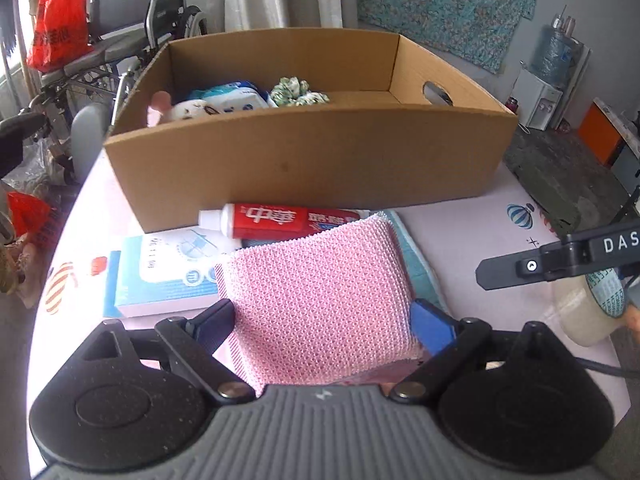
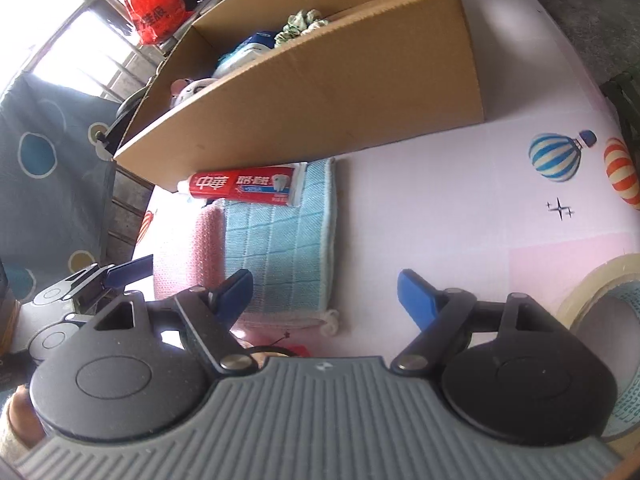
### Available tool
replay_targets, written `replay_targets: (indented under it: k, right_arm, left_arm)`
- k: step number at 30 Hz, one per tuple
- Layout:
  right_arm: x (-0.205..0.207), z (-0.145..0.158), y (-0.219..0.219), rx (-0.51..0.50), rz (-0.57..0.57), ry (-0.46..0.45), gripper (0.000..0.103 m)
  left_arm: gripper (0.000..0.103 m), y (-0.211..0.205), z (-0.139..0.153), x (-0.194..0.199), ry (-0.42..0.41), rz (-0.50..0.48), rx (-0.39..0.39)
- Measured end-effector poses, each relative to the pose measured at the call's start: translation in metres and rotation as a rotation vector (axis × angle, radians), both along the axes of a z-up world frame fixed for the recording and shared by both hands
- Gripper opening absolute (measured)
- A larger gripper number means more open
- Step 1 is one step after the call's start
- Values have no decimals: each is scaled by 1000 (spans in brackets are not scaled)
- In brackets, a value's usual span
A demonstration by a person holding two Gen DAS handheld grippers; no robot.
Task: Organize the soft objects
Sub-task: 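Lower the left tool onto the pink knit pad and grasp it, then grasp the red toothpaste tube with the right tool while the left tool lifts the pink pad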
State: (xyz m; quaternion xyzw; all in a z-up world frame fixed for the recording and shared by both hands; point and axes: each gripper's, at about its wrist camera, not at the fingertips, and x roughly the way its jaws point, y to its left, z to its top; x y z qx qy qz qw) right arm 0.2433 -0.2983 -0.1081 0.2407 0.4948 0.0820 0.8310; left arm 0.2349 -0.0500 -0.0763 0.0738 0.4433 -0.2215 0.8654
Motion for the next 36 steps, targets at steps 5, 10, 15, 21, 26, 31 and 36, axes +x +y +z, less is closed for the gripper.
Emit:
replay_targets:
  k: [5, 10, 15, 21, 26, 31, 36]
  right_arm:
    - [16, 19, 33, -188, 125, -96, 80]
    - [35, 25, 61, -218, 234, -192, 80]
    - [52, 20, 107, -354, 410, -303, 79]
    - [76, 8, 152, -322, 547, -312, 77]
    - [91, 0, 174, -461, 519, -373, 75]
    - [105, -20, 175, -447, 510, -325, 75]
    - [106, -26, 173, -451, 528, -315, 75]
  left_arm:
    - [96, 39, 16, -1, -31, 60, 34]
    - [96, 70, 7, -10, -32, 130, 32]
    - [96, 92, -9, -17, 7, 172, -12]
    - [96, 105, -20, -22, 30, 165, -29]
    - [96, 112, -27, -25, 58, 162, -70]
    - [96, 113, -27, -26, 51, 156, -80]
    - [97, 116, -29, -28, 56, 157, -105]
